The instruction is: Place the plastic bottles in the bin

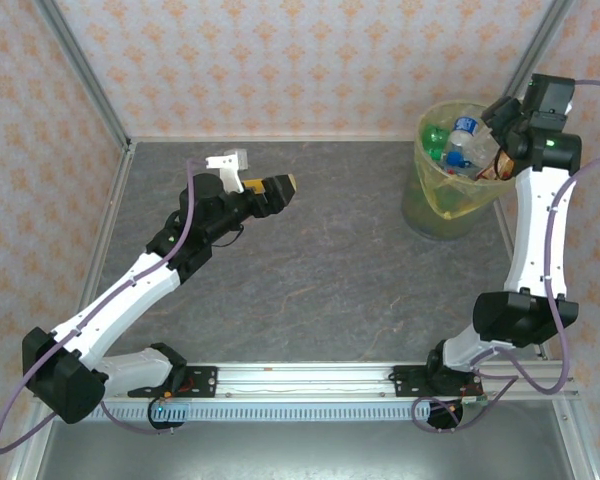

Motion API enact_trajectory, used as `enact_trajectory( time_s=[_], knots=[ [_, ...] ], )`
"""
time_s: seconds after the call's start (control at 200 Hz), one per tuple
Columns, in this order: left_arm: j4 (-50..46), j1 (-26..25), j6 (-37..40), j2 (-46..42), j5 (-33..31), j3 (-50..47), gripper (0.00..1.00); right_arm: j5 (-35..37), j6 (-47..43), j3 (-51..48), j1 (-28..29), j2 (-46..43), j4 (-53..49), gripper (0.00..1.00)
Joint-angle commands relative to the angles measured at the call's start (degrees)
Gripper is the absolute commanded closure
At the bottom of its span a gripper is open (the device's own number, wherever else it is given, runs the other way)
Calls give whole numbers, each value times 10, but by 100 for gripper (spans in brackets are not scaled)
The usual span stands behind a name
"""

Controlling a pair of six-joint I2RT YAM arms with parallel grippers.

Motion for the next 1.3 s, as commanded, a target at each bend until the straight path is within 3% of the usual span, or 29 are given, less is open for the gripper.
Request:
enact_trajectory(
  time_s=[0.0, 0.28, 0.395, 0.445, 0.856, 1.101, 1.291],
  knots=[
    [0, -3, 22, -3, 0, 25, 1, -9, -28, 23, -22, 27, -6, 49],
    [-10, -4, 29, 1, -10, 31, 1, -10, -45, 74, -28, 105, -25, 49],
    [-14, -4, 33, 1, -10, 31, 1, -11, -50, 93, -28, 127, -43, 37],
    [-16, -3, 32, 0, -13, 30, 1, -8, -52, 100, -28, 131, -51, 27],
    [-10, -3, 27, 4, -12, 30, 1, 15, -74, 123, -28, 100, -57, 0],
    [-21, -3, 32, -9, -23, 22, 1, -23, -53, 68, -17, 63, -9, 0],
    [-63, 0, 55, -34, -120, 19, 1, -60, -44, -71, 18, -39, 113, 0]
  ],
)
